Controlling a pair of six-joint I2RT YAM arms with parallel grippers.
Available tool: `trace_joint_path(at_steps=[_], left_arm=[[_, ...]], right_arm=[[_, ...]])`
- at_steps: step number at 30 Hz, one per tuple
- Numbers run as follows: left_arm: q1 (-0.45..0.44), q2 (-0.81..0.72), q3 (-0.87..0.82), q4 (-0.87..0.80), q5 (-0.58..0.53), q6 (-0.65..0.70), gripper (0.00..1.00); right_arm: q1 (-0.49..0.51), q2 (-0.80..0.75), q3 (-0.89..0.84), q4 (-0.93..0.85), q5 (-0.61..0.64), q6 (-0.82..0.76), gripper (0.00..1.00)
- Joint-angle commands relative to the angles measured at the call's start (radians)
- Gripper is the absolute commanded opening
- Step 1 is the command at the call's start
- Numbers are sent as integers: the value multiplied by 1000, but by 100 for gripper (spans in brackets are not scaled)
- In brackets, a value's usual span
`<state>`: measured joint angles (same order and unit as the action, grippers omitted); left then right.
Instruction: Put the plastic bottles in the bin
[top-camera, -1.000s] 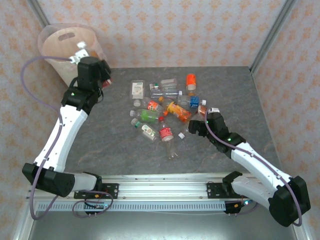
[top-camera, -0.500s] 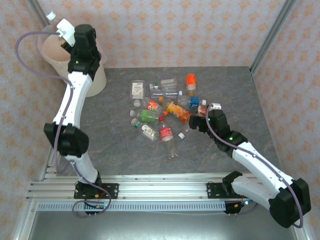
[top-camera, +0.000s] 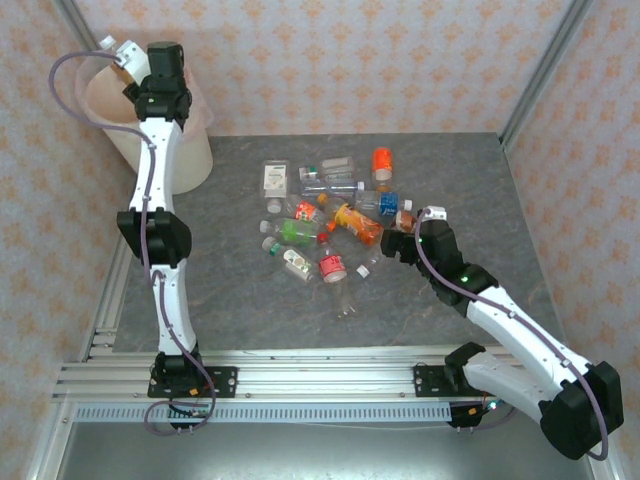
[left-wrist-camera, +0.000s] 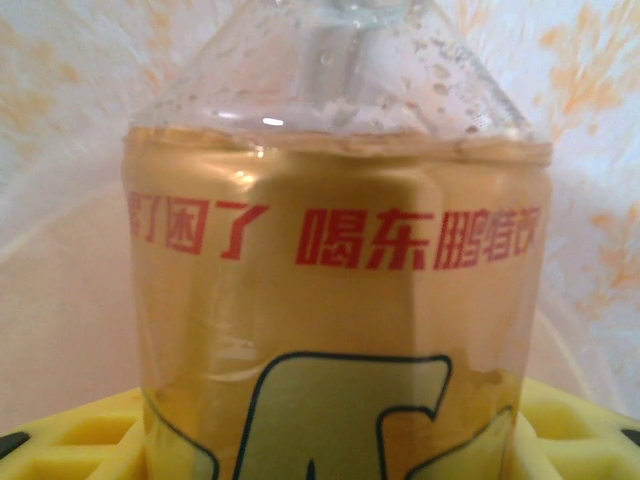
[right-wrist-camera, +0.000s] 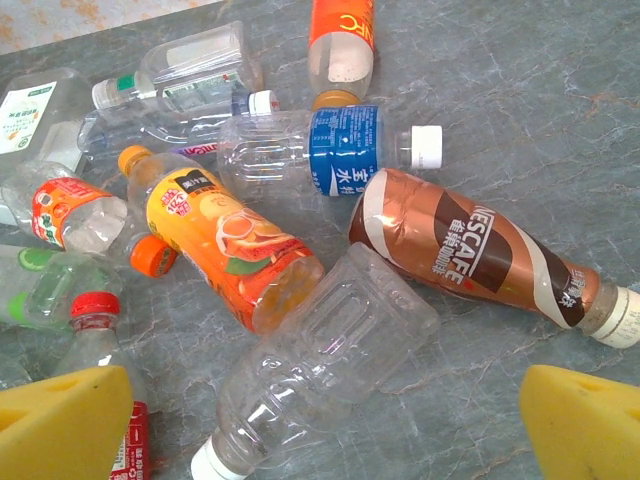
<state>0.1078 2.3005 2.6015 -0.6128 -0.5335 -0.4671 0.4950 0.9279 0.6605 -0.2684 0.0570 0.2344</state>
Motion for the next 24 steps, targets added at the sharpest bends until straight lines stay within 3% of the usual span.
trace_joint_path(at_steps=[1, 7, 14, 24], left_arm=[[23, 6, 43, -61, 141, -16, 46], [58, 1, 44, -125, 304, -16, 44], [59, -58, 42, -283, 321, -52, 42], [34, -121, -19, -352, 402, -132, 40]], right_arm=[[4, -3, 21, -20, 32, -1, 99], [4, 30, 35, -30, 9, -11, 99], [4, 63, 43, -22, -35, -13, 99], [4, 90, 51, -1, -62, -4, 99]])
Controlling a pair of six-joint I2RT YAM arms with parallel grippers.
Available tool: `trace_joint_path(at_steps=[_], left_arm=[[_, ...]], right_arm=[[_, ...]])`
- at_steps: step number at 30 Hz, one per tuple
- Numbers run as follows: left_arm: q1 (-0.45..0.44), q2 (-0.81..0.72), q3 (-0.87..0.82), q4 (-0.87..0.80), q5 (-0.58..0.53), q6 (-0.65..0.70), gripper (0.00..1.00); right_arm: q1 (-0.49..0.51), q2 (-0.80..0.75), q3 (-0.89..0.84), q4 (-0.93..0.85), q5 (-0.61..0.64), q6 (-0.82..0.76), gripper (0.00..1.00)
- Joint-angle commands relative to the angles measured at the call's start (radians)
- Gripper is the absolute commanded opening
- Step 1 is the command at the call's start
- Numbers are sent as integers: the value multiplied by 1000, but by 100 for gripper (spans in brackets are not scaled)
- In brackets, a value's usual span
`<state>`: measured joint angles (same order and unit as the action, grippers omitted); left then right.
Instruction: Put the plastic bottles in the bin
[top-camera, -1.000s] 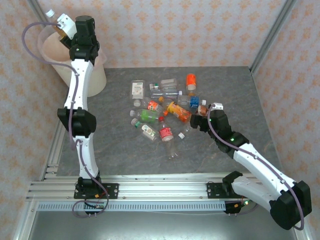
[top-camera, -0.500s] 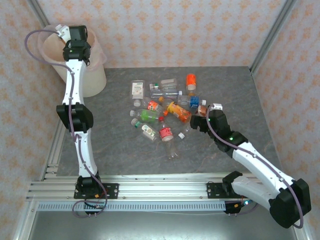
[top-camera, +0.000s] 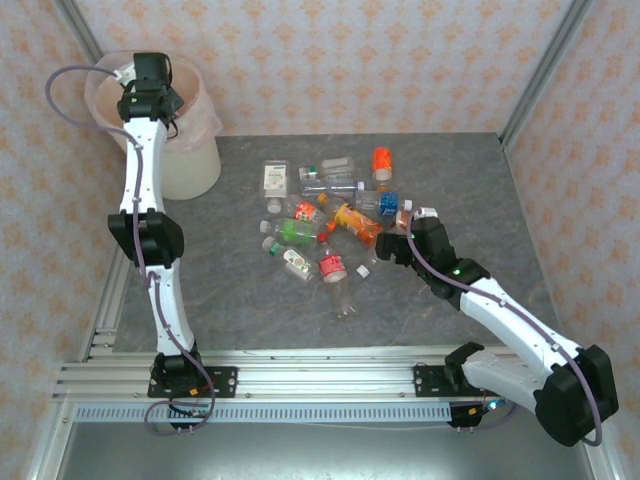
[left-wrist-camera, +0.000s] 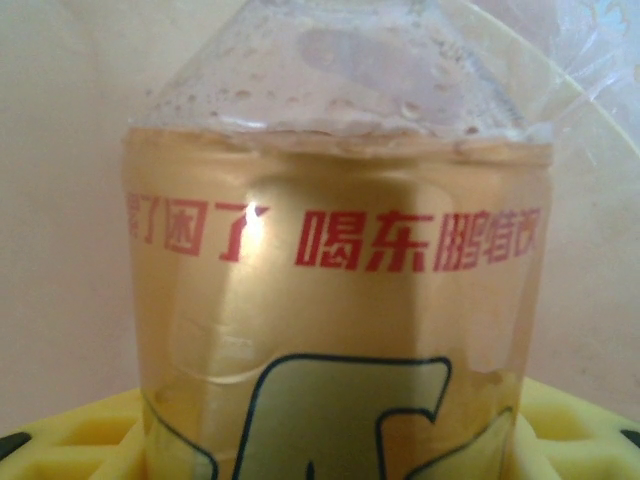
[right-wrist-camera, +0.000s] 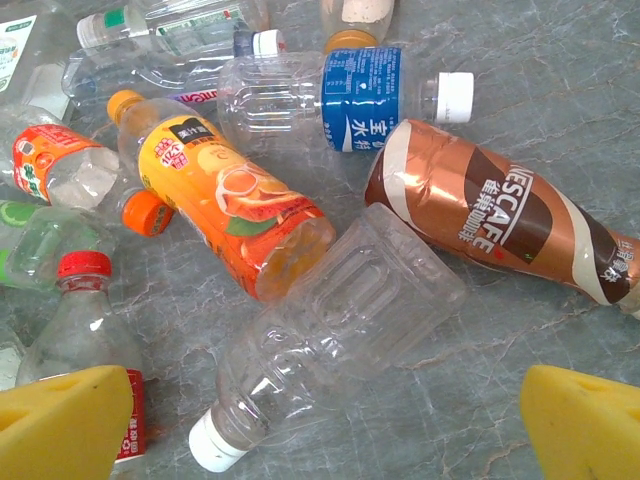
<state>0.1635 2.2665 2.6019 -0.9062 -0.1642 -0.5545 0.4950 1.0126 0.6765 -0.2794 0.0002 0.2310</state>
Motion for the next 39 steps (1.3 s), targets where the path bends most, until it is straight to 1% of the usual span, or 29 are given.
trace_joint_path(at_steps=[1, 7, 10, 12, 14, 18, 21, 27, 34, 39], left_arm=[[-27, -89, -26, -58, 37, -52, 40], [-59, -93, -25, -39, 49, -86, 42], [-66, -78, -25, 5, 71, -93, 44], [-70, -54, -24, 68, 120, -76, 45], [-74, -29, -17, 109, 145, -74, 45], [-74, 27, 17, 115, 130, -93, 46], [-74, 50, 20, 112, 118, -96, 50], [-74, 70, 22, 142, 169, -81, 58], [-70, 57, 37, 148, 182, -103, 62], [-65, 31, 37, 167, 196, -112, 69]], right_arm=[[4, 7, 35, 10, -8, 2, 99], [4, 11, 50, -10, -25, -3, 99], [4, 6, 48, -16, -23, -4, 99], [4, 6, 44, -14, -26, -4, 99], [4, 6, 45, -15, -28, -4, 99], [4, 4, 46, -23, -25, 2, 99], [4, -1, 42, -29, -20, 4, 99], [4, -11, 22, -28, -8, 7, 99], [4, -18, 11, -13, 21, 19, 99], [4, -28, 8, -19, 35, 16, 99]])
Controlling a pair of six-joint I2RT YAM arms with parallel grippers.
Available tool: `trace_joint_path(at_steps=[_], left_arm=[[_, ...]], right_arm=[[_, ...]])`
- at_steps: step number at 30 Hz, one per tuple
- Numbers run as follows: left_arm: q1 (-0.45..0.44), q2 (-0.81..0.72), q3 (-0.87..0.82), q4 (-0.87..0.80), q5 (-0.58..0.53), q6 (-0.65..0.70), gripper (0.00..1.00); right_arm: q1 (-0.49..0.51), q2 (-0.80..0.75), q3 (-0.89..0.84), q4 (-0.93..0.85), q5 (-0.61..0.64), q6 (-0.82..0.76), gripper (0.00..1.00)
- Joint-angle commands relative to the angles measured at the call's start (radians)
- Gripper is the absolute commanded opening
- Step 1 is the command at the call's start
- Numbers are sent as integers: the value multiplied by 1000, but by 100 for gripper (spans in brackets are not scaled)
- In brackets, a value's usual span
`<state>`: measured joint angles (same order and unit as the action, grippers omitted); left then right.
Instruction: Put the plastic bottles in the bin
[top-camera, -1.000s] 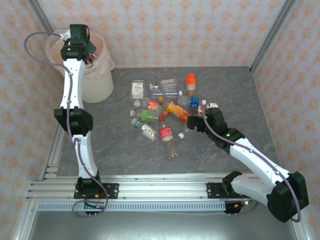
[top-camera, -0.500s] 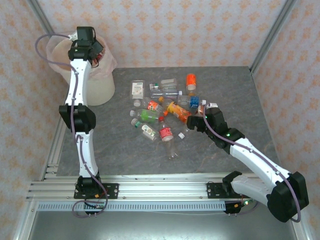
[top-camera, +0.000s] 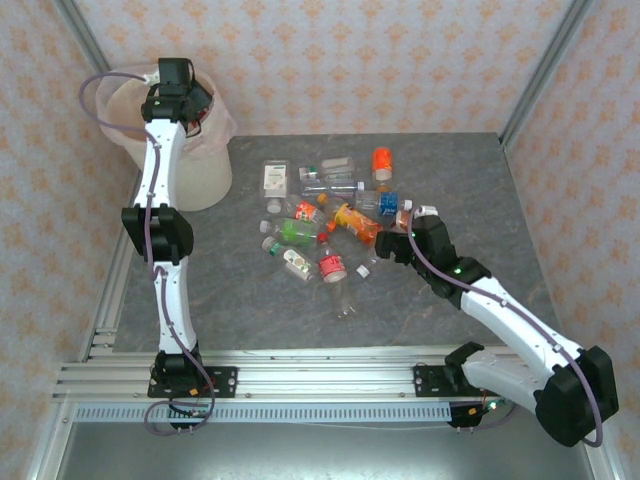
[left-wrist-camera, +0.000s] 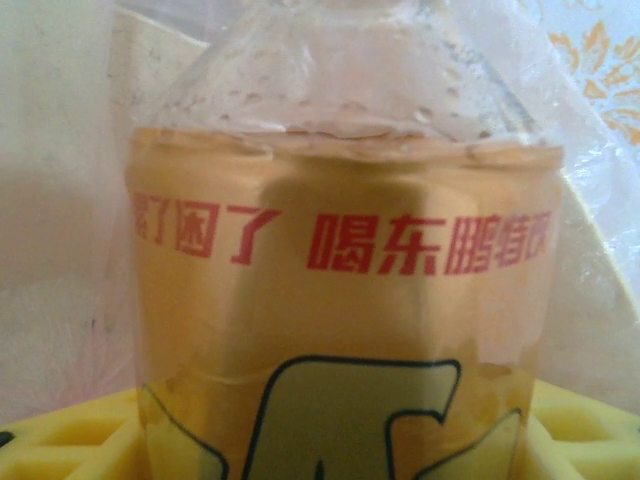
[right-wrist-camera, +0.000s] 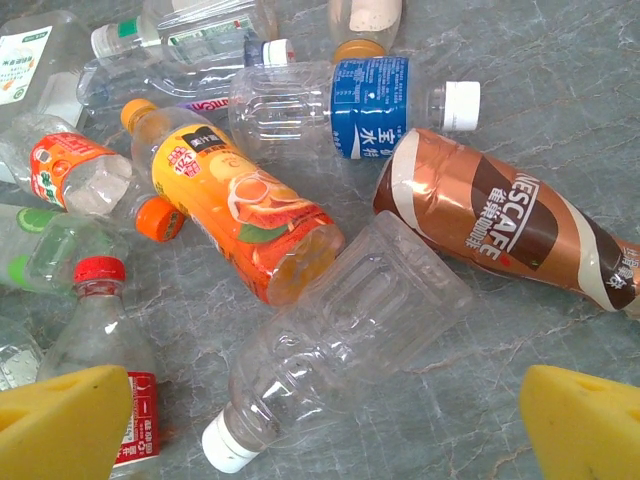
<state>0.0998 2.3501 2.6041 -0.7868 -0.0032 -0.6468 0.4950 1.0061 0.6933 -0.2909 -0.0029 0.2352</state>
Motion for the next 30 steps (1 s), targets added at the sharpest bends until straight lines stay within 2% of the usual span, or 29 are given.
trace_joint_path(at_steps=[1, 8, 18, 24, 30], left_arm=[[1, -56, 35, 50, 39, -22, 71], [30, -90, 35, 24, 48, -46, 79], [69, -147, 36, 21, 191, -59, 85], [70, -199, 31, 9, 294, -52, 86], [68, -291, -45, 41, 420, -51, 88]], right_arm=[[4, -24, -12, -6, 39, 13, 99], [4, -38, -24, -6, 43, 26, 99], [-16, -37, -18, -48, 161, 104, 99], [-152, 7, 3, -90, 80, 110, 99], [-306, 134, 70, -129, -20, 45, 99]])
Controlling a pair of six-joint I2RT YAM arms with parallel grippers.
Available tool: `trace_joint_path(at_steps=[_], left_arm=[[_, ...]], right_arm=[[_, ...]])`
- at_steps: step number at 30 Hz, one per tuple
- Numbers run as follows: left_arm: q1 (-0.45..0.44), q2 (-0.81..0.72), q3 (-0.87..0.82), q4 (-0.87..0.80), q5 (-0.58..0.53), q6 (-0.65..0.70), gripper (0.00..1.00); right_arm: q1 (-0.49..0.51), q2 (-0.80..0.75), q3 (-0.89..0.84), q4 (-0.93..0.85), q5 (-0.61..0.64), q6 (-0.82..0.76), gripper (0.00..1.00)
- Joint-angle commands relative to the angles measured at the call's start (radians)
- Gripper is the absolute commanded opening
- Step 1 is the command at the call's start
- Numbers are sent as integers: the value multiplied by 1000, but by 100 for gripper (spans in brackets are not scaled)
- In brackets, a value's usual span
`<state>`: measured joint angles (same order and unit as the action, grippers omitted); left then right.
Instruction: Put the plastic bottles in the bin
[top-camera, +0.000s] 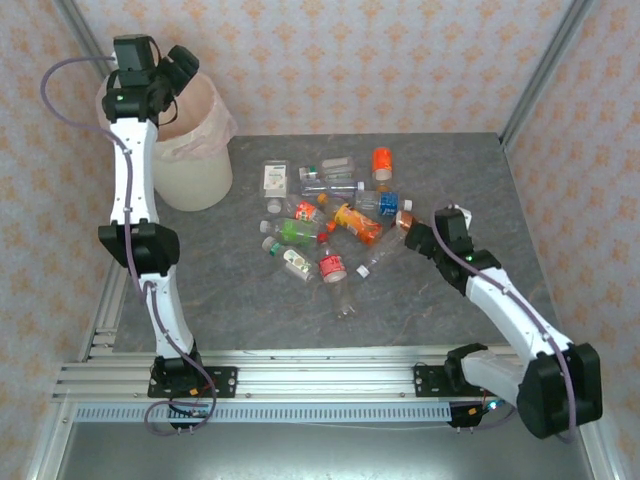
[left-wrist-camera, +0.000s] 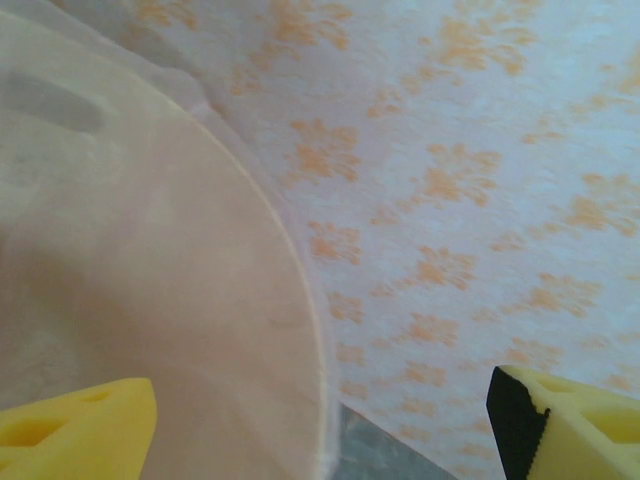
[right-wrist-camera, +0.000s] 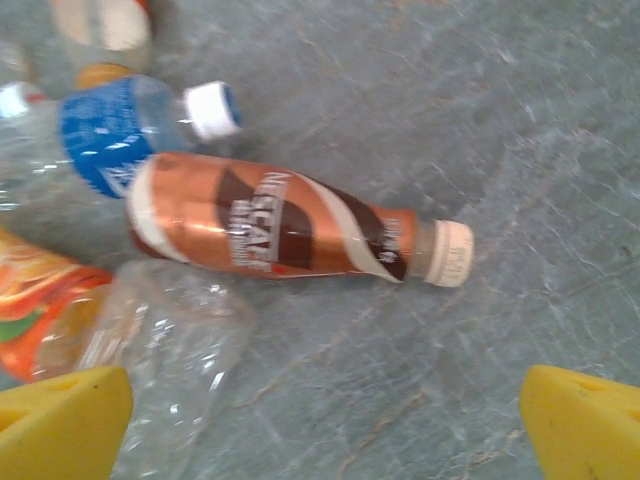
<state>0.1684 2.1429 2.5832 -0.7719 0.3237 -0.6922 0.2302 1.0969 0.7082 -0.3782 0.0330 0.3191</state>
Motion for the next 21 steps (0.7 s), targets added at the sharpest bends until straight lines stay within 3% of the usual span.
trace_joint_path(at_steps=[1, 5, 8, 11, 16, 21], left_arm=[[-1, -107, -50, 38, 107, -7, 89], [-29, -211, -203, 83, 134, -3, 91], [-68, -313, -350, 119, 124, 17, 100], [-109, -399, -478, 153, 98, 34, 100], [-167, -519, -633, 194, 59, 57, 100], [-197, -642, -809, 242, 32, 59, 100]], right_arm=[[-55, 68, 71, -48, -70, -56, 99], [-63, 154, 133, -84, -176, -62, 99], [-63, 182, 136, -53, -314, 50, 99], [-56, 202, 114, 30, -439, 177, 100], [-18, 266, 115, 49, -365, 288, 99], [-17, 345, 114, 143, -481, 383, 99]])
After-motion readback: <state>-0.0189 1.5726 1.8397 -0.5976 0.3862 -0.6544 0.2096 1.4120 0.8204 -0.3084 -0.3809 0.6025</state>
